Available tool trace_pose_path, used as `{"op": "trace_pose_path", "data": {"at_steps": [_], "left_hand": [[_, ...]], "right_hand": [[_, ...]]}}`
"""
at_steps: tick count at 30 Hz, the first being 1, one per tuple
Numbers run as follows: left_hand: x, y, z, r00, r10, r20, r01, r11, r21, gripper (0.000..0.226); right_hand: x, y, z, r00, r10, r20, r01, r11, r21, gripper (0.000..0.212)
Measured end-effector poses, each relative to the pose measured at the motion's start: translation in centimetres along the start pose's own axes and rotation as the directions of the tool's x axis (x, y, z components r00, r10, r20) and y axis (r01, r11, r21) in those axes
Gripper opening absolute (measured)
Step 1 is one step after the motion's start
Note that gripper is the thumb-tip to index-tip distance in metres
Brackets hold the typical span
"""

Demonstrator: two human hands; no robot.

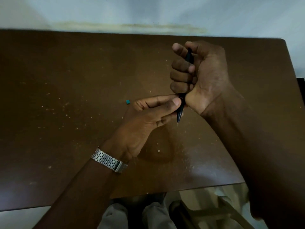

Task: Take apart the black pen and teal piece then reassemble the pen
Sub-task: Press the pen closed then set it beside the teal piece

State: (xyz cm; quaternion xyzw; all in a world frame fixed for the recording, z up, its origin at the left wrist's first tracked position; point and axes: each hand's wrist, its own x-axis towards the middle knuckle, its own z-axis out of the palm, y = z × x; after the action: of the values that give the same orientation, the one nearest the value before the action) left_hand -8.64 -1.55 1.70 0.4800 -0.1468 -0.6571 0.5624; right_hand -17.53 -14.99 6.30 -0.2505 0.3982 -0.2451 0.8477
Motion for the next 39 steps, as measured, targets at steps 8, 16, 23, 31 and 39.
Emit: {"op": "trace_pose_path", "data": {"at_steps": [8,16,23,31,39], "left_hand": [[-1.3,-1.3,-1.3,0.987,0.055,0.154,-0.061,0.998,0.031,0.053],[-1.9,-2.1,-0.6,0.991,0.092,0.1,-0.099,0.993,0.066,0.054],[-1.4,-1.8,-0.5,0.991,0.109,0.079,-0.114,0.992,0.058,0.052],[-1.4,-1.9,-0.4,0.991,0.103,0.083,-0.107,0.993,0.051,0.052],[-1.2,-1.8,-0.7,0.996,0.054,0.07,-0.057,0.997,0.051,0.041]], "right_hand": [[0.1,-0.1,-0.2,0.999,-0.009,-0.04,0.009,1.0,0.016,0.023],[0.4,0.4,-0.6,0.997,-0.03,-0.072,0.029,1.0,-0.009,0.019],[0.7,0.2,-0.5,0.996,-0.035,-0.076,0.035,0.999,-0.005,0.018],[0.7,0.1,-0.6,0.997,-0.027,-0.078,0.028,0.999,0.016,0.018],[1.0,0.3,-1.0,0.999,-0.008,-0.051,0.007,1.0,-0.013,0.019]]}}
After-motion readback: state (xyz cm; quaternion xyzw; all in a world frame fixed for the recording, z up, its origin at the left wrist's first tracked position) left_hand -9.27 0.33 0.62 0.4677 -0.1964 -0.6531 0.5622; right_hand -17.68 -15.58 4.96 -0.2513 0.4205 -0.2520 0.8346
